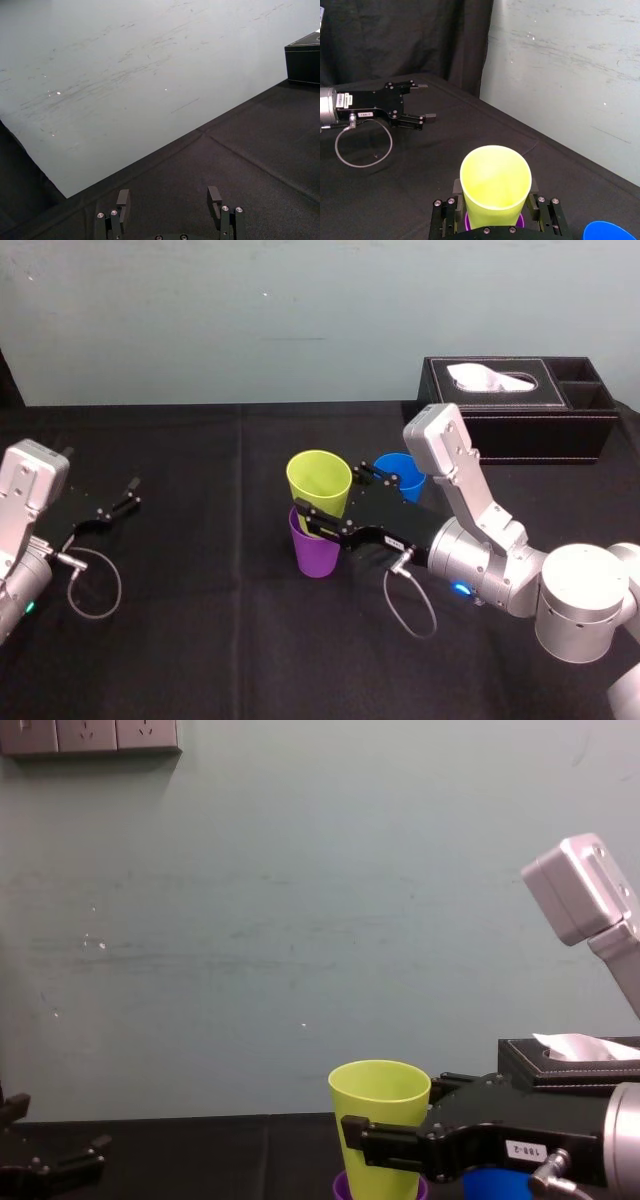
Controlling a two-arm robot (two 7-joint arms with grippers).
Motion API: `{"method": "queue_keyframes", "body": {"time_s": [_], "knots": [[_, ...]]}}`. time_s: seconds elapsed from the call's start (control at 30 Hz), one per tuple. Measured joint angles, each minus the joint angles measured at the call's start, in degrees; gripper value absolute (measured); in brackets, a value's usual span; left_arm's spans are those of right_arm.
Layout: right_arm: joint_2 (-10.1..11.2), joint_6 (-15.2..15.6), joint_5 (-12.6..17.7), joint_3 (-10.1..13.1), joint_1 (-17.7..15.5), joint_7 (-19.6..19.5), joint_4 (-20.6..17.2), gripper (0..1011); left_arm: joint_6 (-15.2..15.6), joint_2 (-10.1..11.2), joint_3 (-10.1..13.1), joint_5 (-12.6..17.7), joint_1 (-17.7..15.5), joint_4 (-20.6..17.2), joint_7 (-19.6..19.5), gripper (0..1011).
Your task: Stack the three plastic cups sequentially using one hand.
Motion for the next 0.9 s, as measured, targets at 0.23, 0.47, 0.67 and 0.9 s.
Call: {"method": "queue_keyframes", "body": {"time_s": [0.23,0.47,0.67,0.9], "knots": [[-0.4,-0.1,-0.2,-0.2,0.3,0.1,0.9,734,0.0,0.0,0.0,0.0,0.0,0.0,0.0,1010],[-0.6,-0.4,-0.2,-0.3,0.5,0.4,1.8,735,0.0,0.0,0.0,0.0,0.0,0.0,0.0,1010],[-0.9,-0.6,-0.1,-0.3,0.6,0.4,2.6,735,0.0,0.0,0.0,0.0,0.0,0.0,0.0,1010],[-1.0,-0.7,-0.1,-0.2,0.5,0.4,2.8,735,0.0,0.0,0.0,0.0,0.0,0.0,0.0,1010]]}}
